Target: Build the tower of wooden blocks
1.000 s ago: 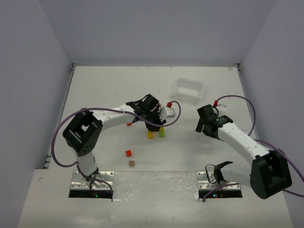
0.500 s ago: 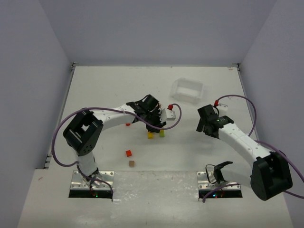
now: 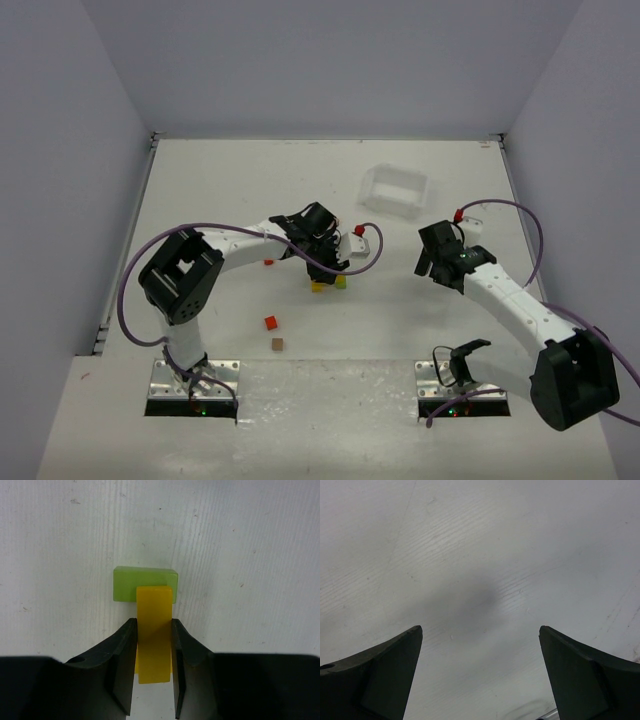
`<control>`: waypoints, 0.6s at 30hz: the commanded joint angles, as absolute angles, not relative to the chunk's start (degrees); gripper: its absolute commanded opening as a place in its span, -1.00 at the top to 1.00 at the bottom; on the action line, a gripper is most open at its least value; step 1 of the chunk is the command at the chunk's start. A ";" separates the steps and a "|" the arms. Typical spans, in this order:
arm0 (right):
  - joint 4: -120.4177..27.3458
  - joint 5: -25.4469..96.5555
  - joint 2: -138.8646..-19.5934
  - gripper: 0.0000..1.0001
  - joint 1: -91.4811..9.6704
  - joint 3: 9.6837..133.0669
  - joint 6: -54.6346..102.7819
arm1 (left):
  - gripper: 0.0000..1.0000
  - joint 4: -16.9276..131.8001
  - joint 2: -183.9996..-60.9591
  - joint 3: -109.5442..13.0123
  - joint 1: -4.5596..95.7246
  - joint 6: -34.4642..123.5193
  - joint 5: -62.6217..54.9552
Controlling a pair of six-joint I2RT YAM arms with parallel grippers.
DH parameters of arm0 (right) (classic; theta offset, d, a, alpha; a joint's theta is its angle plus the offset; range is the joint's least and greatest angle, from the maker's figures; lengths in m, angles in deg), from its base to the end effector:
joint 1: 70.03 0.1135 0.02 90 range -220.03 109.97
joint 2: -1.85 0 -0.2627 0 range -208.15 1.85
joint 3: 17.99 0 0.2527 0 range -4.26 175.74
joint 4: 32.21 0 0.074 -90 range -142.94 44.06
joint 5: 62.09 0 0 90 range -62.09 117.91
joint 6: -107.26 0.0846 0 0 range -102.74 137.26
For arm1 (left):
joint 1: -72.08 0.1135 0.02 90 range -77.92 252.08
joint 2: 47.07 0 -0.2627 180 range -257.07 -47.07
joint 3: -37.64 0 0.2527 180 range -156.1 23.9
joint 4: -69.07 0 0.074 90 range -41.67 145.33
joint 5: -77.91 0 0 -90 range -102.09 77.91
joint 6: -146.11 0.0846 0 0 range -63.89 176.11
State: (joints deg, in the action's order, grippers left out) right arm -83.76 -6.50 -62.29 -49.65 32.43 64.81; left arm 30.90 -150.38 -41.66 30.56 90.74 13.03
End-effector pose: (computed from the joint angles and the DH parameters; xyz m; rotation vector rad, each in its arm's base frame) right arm 0.2145 0.0287 0.1594 0.7339 2.3321 -0.3277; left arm 0.2619 -0.2798 0.1331 1.7284 1.9720 -0.6212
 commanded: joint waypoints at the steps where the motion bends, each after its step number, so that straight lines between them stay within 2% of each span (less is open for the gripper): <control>1: -83.92 -8.72 -61.11 -0.97 -49.83 32.76 65.06 | 0.99 32.28 -150.78 -42.12 30.33 92.77 14.67; 18: -84.00 -8.78 -61.78 -0.97 -49.82 33.01 65.11 | 0.92 33.97 -151.92 -42.15 30.42 93.15 14.79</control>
State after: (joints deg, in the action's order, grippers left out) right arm -83.76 -6.59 -62.27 -49.65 32.41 64.83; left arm 32.08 -151.45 -41.66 30.56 91.88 13.16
